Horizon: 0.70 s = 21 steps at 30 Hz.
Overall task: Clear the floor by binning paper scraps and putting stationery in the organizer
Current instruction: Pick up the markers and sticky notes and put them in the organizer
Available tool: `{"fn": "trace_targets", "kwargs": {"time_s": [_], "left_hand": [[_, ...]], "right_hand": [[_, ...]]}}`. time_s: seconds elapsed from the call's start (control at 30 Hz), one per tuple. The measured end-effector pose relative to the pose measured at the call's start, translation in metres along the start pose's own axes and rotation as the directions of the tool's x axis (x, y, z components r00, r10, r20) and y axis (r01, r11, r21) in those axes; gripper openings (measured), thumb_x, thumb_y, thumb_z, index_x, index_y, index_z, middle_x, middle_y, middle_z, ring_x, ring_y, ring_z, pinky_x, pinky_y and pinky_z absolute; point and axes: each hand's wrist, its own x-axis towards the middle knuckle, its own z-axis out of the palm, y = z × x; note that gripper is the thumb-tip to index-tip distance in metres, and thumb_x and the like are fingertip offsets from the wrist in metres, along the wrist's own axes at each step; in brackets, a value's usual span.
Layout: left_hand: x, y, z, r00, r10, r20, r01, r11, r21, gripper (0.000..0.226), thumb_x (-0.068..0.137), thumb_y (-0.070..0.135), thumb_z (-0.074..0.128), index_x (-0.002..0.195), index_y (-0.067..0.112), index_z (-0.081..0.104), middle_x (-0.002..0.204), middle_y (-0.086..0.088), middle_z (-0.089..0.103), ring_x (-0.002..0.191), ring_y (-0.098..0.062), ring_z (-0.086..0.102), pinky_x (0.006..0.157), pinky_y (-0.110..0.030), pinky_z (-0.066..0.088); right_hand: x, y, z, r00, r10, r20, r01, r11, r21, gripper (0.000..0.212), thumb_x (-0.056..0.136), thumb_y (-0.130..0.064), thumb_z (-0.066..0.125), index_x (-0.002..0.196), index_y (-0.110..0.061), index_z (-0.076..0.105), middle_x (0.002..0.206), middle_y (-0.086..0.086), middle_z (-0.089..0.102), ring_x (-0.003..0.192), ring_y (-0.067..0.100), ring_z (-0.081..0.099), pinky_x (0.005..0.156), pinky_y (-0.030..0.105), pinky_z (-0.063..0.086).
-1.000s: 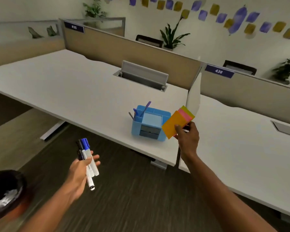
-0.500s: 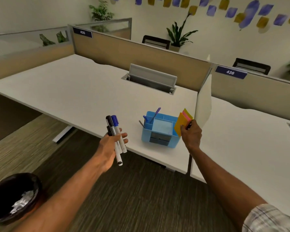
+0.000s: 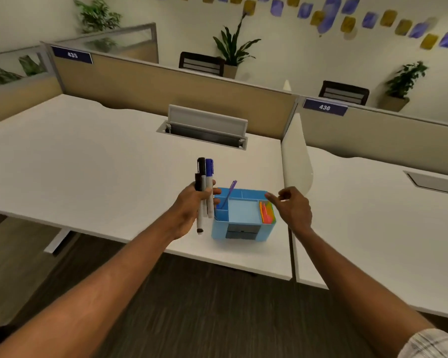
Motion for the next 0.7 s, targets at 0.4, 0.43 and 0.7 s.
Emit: {"fn": "trace_targets", "kwargs": {"time_s": [0.4,0.43,0.7], "left_hand": [[0.089,0.023,0.049,0.971,-0.063,0.232,0.016,0.980,0.201,0.023,0.105,0.022,0.044,0.125,0.017,0.054,0.118,0.000,0.066,0.100,-0.014,0.068,0.084,-0.031,0.055],[0.096,0.026,0.052,0.964,-0.078,0.255,0.025,0.979,0.204,0.024,0.105,0.021,0.044,0.126,0.017,0.054,0.116,0.002,0.067,0.099,-0.013,0.069,0.081,-0.027,0.055],[0.143,0.050,0.062,0.943,-0.117,0.312,0.050,0.975,0.215,0.027,0.105,0.008,0.037,0.128,0.013,0.050,0.119,-0.004,0.063,0.108,-0.020,0.063,0.100,-0.039,0.045]], "right_hand": [[0.066,-0.127,-0.011,0.637,-0.590,0.496,0.517,0.804,0.293,0.045,0.100,-0.035,0.052,0.144,-0.026,0.043,0.140,0.005,0.051,0.119,0.017,0.055,0.094,0.032,0.054],[0.075,-0.128,-0.010,0.615,-0.603,0.508,0.549,0.790,0.273,0.041,0.102,-0.032,0.051,0.141,-0.023,0.046,0.139,0.005,0.051,0.119,0.016,0.052,0.095,0.030,0.051],[0.136,-0.136,-0.016,0.464,-0.673,0.576,0.598,0.718,0.357,0.035,0.099,-0.024,0.055,0.133,-0.018,0.049,0.119,-0.007,0.051,0.102,0.000,0.055,0.078,0.005,0.050]]}}
